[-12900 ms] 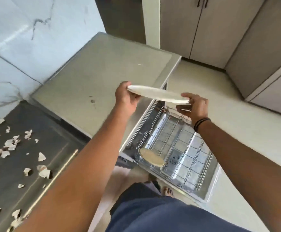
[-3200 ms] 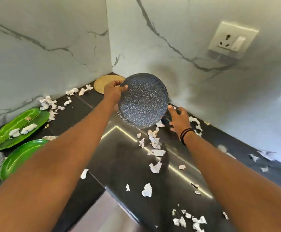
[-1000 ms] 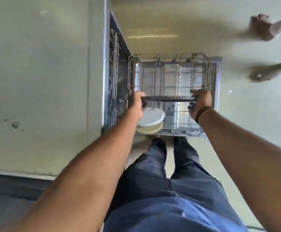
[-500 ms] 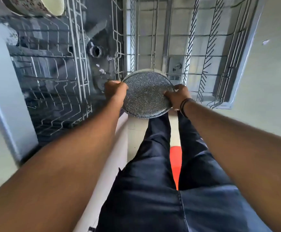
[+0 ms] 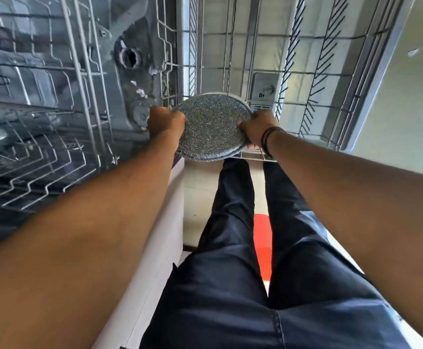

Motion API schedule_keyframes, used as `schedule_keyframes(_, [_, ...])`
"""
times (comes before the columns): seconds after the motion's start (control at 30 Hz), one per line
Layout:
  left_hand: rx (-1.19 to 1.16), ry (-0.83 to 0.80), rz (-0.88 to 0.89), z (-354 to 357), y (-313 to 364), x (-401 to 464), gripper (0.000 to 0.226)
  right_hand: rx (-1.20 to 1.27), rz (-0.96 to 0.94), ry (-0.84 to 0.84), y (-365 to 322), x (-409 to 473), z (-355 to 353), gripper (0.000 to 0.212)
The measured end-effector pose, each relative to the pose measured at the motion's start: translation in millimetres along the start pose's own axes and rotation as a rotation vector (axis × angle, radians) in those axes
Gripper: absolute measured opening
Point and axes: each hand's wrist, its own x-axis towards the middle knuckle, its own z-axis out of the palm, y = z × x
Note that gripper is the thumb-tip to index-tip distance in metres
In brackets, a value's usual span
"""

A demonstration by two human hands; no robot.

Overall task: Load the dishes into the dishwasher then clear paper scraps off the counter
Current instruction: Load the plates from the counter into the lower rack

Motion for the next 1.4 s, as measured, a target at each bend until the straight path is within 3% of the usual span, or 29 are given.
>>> schedule_keyframes(0.13, [-0.01,0.025,-0.007,5,-3,6,0.039,-0.011,-0.002,-0.012,-2,1,0,0.023])
schedule_keyframes(0.3, [0.005,-0.005,-0.007,9,1,7,0.026,-0.054,-0.008,0.006,-5,6,-1,0.019])
schedule_keyframes(0.43, [0.008,-0.013,-0.018,10,8,11,0.011,-0.05,0.026,-0.011,-7,9,-2,0.023])
schedule_keyframes(0.63, [0.006,-0.004,-0.013,12,16,14,0.018,-0.068,0.051,-0.007,-10,11,-2,0.031])
schedule_keyframes(0.77, [-0.001,0.014,-0.035,12,19,10,0.03,-0.09,0.057,0.007,-13,9,-5,0.023])
schedule_keyframes(0.9, [-0.024,-0.024,-0.055,9,21,5,0.015,-0.089,0.065,0.048,-17,4,-8,0.013])
schedule_keyframes(1.3, [-0.07,0.046,-0.133,2,27,-1,0.024,-0.076,0.045,0.152,-24,-1,-5,0.034])
schedule_keyframes(1.4, [-0.069,0.009,-0.121,5,30,1,0.021,-0.084,0.047,0.142,-24,2,-4,0.028])
